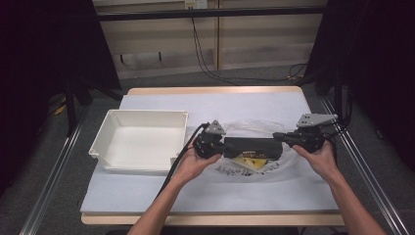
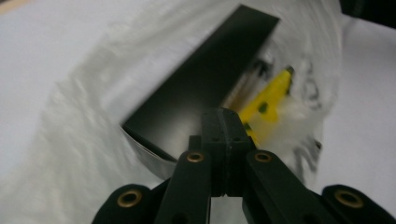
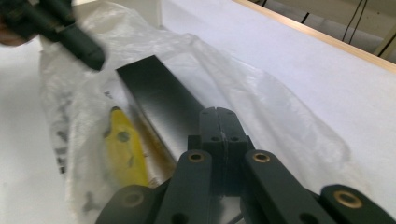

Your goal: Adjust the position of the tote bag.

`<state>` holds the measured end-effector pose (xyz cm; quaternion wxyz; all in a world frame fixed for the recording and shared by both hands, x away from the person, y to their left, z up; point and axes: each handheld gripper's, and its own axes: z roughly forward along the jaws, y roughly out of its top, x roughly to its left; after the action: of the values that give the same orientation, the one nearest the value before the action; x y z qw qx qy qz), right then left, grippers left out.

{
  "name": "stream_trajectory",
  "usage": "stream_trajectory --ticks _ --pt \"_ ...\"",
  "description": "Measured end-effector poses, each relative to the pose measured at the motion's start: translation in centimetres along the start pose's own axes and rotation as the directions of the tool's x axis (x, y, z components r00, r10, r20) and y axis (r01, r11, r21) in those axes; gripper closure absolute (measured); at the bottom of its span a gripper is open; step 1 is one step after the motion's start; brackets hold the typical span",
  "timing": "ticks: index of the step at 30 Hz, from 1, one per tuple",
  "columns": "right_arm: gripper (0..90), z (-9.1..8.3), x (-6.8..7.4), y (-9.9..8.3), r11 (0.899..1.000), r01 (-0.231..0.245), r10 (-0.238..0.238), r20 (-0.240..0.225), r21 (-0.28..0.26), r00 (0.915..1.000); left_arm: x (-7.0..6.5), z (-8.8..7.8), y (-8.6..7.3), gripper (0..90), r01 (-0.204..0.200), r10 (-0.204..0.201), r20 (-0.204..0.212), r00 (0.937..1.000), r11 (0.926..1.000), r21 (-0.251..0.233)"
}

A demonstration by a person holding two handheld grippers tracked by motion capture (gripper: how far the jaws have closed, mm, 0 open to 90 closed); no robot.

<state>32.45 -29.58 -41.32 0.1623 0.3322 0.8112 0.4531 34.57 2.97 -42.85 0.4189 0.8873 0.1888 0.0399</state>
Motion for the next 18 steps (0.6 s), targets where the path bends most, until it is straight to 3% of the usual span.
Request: stream_trajectory --ticks 6,10,12,14,15,18 --pt "90.0 2.0 -2.1 0.1 0.998 -0.029 0.029 0.013 0.058 0.9995 -0.4 0.6 -2.3 90.0 -0.018 0.017 0.016 0.9997 0.9969 0.076" --pt "90.0 3.4 -3.2 -0.4 0.993 -0.047 0.044 0.029 0.111 0.9986 -0.2 1.0 -3.8 90.0 0.009 -0.012 0.033 0.9994 0.9973 0.073" --pt "90.0 4.0 -4.0 -0.7 0.990 -0.067 0.064 0.030 0.122 0.9975 -0.2 1.2 -3.9 90.0 0.000 -0.003 0.029 0.9996 0.9952 0.098" --pt "90.0 4.6 -4.7 -0.9 0.988 -0.084 0.080 0.036 0.132 0.9961 -0.2 1.4 -3.9 90.0 -0.012 0.009 0.033 0.9994 0.9947 0.102" --pt "90.0 4.9 -4.9 -1.1 0.985 -0.089 0.084 0.037 0.148 0.9958 -0.3 1.6 -4.0 90.0 0.001 -0.004 0.033 0.9994 0.9961 0.088" --pt "90.0 5.7 -5.6 -1.8 0.977 -0.118 0.112 0.042 0.180 0.9928 -0.4 1.8 -4.2 90.0 -0.029 0.023 0.040 0.9989 0.9906 0.134"
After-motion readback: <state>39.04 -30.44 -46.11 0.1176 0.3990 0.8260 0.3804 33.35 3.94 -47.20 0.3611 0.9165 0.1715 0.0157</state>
